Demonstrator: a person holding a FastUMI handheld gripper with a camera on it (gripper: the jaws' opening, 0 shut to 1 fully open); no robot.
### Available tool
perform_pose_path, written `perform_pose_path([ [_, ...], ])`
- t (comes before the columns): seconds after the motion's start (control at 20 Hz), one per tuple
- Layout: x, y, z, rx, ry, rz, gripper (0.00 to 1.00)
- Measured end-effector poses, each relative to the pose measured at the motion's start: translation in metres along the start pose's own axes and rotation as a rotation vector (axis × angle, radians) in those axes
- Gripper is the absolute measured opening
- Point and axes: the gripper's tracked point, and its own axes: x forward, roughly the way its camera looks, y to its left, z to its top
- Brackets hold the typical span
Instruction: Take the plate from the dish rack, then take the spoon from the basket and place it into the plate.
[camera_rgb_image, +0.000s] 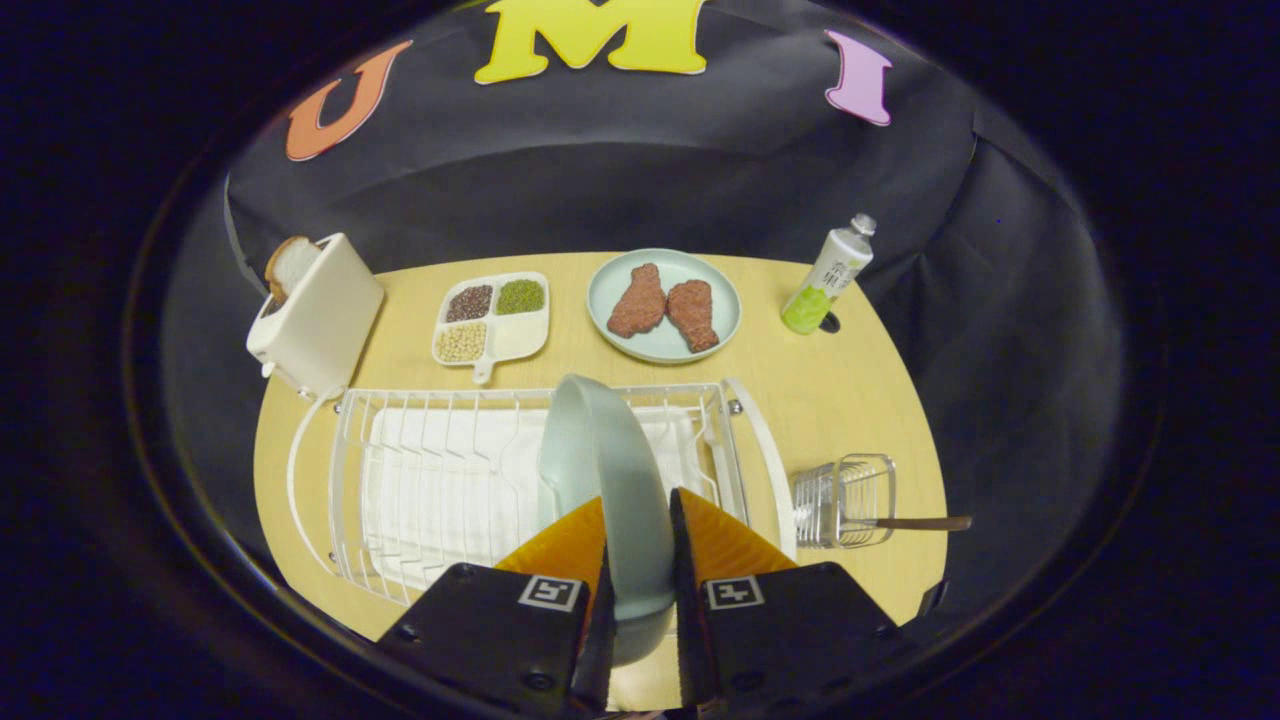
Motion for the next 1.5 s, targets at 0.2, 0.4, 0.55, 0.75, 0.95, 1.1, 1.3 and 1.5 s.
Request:
perform_pose_path([
  [0.2,-0.013,-0.010,0.011,-0.010,-0.047,-0.068,0.30],
  [0.4,-0.036,-0.011,0.014,-0.011,-0.069,-0.025,0.28],
  [0.55,-0.053,-0.011,-0.002,0.012,-0.085,0.097,0.28],
  [0.75,-0.071,-0.029,-0.040,0.043,-0.091,0.233,0.28],
  [0.95,-0.079,-0.046,-0.101,0.052,-0.098,0.343,0.28],
  [1.1,-0.065,-0.059,-0.149,0.088,-0.074,0.397,0.28],
  [1.3,-0.030,-0.070,-0.206,0.175,-0.014,0.472,0.28],
  [1.5,0.004,-0.067,-0.240,0.261,0.060,0.566,0.28],
])
